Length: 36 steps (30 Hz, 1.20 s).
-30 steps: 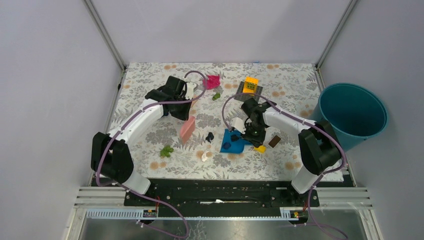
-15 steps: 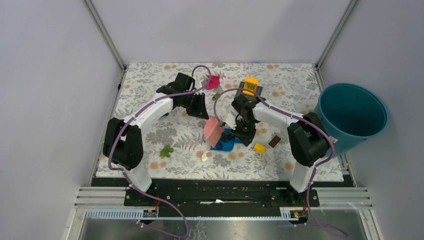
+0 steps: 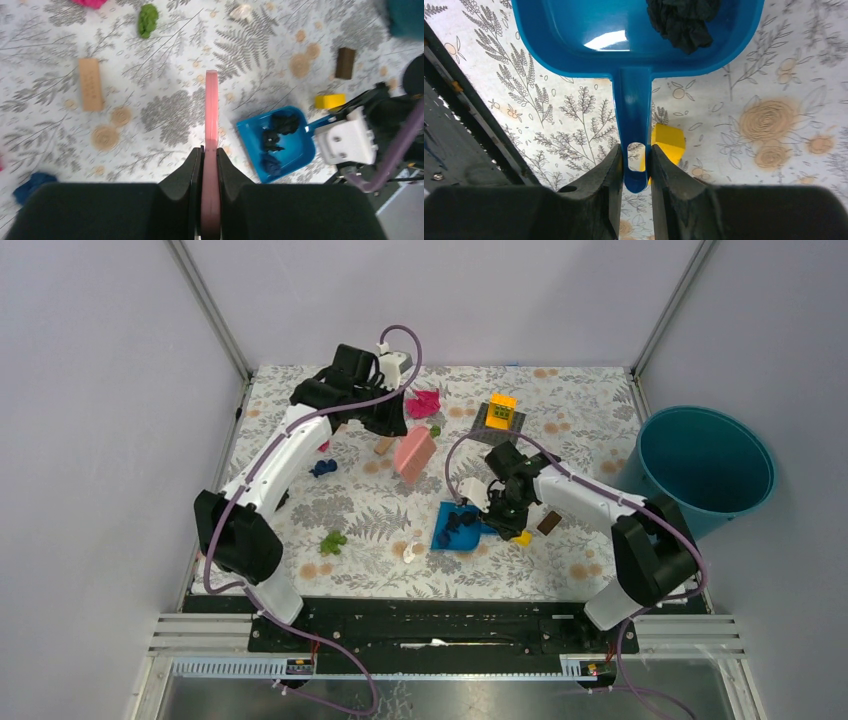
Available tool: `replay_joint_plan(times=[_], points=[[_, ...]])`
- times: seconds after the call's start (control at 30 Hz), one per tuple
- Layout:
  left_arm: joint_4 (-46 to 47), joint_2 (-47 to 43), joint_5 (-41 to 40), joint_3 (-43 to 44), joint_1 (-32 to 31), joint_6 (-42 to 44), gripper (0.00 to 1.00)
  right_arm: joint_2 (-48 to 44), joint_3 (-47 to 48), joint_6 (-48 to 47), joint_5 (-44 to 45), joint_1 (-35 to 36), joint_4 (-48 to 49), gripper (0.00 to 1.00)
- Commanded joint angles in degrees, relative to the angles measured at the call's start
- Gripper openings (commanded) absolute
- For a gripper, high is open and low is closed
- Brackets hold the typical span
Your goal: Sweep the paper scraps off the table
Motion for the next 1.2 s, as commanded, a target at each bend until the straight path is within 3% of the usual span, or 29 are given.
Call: replay_joint_plan(times=[0.0, 0.2, 0.4, 0.63, 0.9, 1.17], points=[[-6.21, -5.82, -7.02, -0.69, 0.60, 7.47, 0.00, -5.25, -1.39, -4.05, -0.55, -0.16, 4.17, 0.00], [-7.69, -16.05, -16.33, -15.83, 0.68, 5.51, 0.00, -7.87, -3.26, -11.79, 4.14, 0.51, -3.70, 0.00], [-5.76, -22.19, -13.90, -27.44, 0.76, -0.87, 0.00, -7.20, -1.09, -9.80, 8.75, 2.89, -10.70, 0.00], [-1.75, -23.88, -3.31, -39.02, 0.73, -6.55, 0.00, -3.79, 0.00, 2.96, 7.72, 10.39, -9.86, 0.00], [3.20, -20.63, 3.63, -41.14, 0.68, -11.12, 0.00, 1.36, 3.12, 12.82, 5.72, 15.30, -5.10, 0.00], [5.64, -14.55, 4.26, -32.29, 0.89, -14.31, 0.00, 5.30, 8.27, 19.79, -0.02, 15.34, -1.69, 0.00]])
